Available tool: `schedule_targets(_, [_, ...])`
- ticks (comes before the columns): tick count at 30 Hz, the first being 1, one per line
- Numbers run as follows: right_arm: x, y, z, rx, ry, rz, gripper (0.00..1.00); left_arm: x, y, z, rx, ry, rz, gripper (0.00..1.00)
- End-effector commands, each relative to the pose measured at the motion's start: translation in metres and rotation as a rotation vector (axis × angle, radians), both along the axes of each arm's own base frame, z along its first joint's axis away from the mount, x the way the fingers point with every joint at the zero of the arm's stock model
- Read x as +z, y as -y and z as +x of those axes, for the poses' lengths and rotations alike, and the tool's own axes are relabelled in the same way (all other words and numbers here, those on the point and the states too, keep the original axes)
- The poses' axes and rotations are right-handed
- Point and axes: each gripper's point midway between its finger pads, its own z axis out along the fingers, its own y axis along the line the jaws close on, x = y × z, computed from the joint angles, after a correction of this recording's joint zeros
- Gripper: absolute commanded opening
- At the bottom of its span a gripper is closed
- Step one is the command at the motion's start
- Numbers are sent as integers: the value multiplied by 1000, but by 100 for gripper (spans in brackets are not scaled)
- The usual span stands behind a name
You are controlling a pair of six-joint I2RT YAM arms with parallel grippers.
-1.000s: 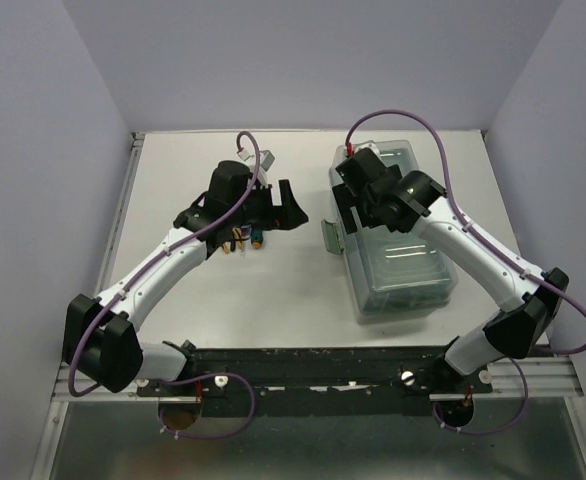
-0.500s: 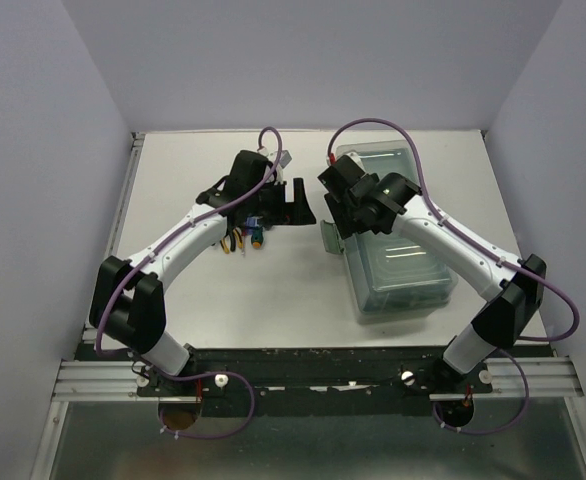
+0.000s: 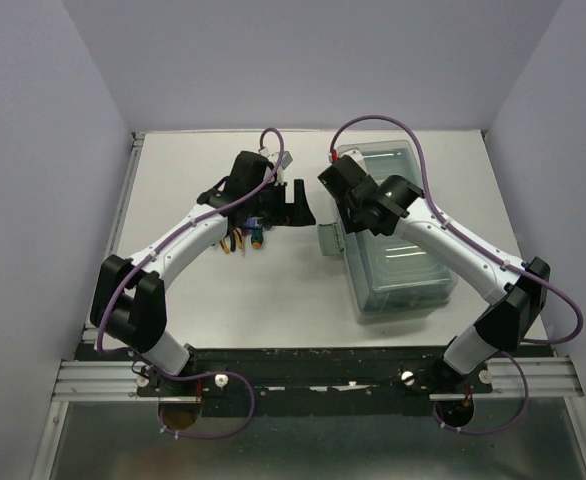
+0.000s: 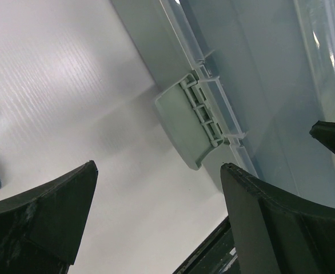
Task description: Pack the tool kit
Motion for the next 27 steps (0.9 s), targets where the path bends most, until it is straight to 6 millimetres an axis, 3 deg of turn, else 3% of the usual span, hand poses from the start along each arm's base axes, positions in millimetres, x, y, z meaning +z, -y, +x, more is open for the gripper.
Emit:
schedule_targets(1, [-20, 12, -13, -15, -81, -65, 21, 9, 0, -4, -27, 26, -27, 99])
schedule_targets(4, [-10, 14, -10, -22, -54, -72, 17, 8, 1, -4, -27, 25, -29, 99])
schedule_targets(14, [19, 21, -2, -31, 20, -92, 16, 9, 0, -5, -26, 25, -31, 99])
schedule_targets(27, [35, 27, 3, -45, 68, -110, 15, 10, 6, 3, 19, 8, -80, 99])
